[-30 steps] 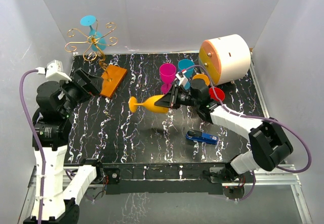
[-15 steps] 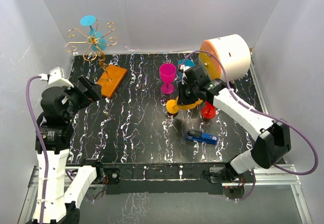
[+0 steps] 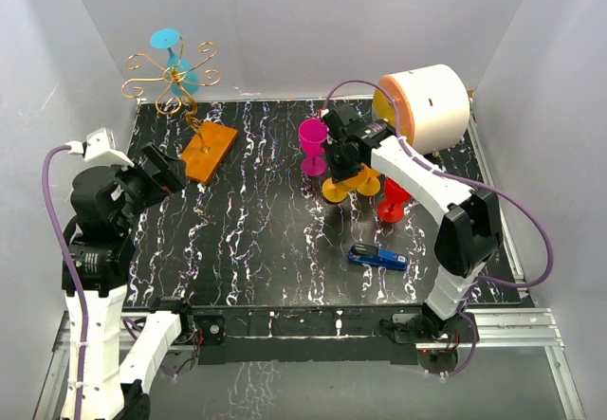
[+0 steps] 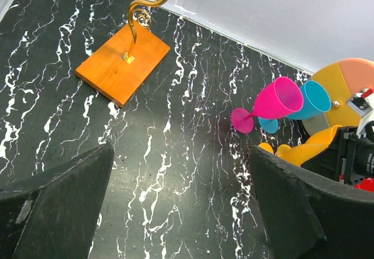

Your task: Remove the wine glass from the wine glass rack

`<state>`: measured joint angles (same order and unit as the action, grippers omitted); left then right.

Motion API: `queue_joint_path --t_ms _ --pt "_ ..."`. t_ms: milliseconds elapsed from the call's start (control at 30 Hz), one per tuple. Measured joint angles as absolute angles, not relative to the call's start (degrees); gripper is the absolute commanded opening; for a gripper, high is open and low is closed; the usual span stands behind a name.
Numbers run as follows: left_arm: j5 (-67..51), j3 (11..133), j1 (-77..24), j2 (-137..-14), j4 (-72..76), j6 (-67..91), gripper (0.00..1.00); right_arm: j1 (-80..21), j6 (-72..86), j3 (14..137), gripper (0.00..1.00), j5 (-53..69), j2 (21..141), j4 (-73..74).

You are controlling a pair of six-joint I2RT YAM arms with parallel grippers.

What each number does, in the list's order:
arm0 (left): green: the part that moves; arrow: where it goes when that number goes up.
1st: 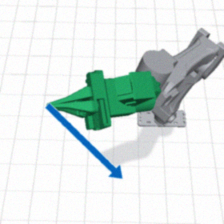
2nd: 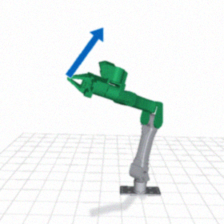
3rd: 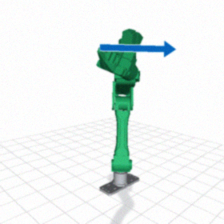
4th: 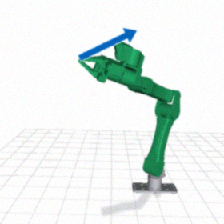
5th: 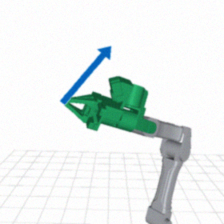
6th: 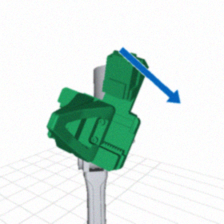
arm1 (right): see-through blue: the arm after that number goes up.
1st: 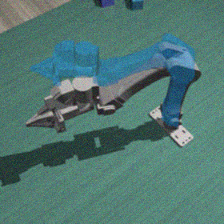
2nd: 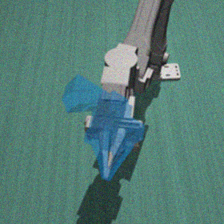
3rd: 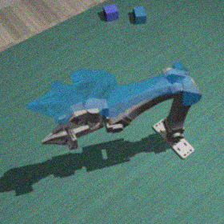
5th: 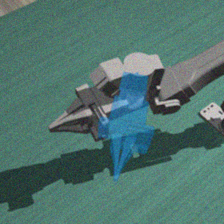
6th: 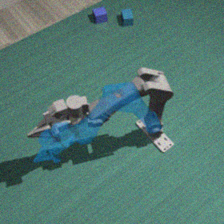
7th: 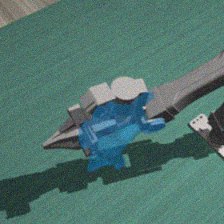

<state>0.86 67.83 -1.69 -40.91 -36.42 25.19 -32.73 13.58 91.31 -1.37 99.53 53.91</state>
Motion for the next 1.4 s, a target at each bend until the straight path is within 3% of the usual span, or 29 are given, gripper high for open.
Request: queue_joint_path --t_ms 367,967,1200,1400 --pt "1.6 68.3 -1.7 -40.8 -36.9 24.4 0.99 -32.7 12.7 99.6 0.01 -2.3 107.0 56.0" --pt "1.5 68.7 -1.7 -42.3 -36.9 24.3 0.99 -32.7 11.4 106.3 0.57 -1.8 108.7 58.3" --pt "1.3 69.1 -1.7 -43.4 -36.4 25.4 0.99 -32.7 10.5 95.9 0.87 2.6 91.9 47.4" --pt "0.8 69.8 -1.7 -44.9 -35.9 26.9 0.99 -32.7 11.0 76.9 0.97 8.6 69.2 29.0"
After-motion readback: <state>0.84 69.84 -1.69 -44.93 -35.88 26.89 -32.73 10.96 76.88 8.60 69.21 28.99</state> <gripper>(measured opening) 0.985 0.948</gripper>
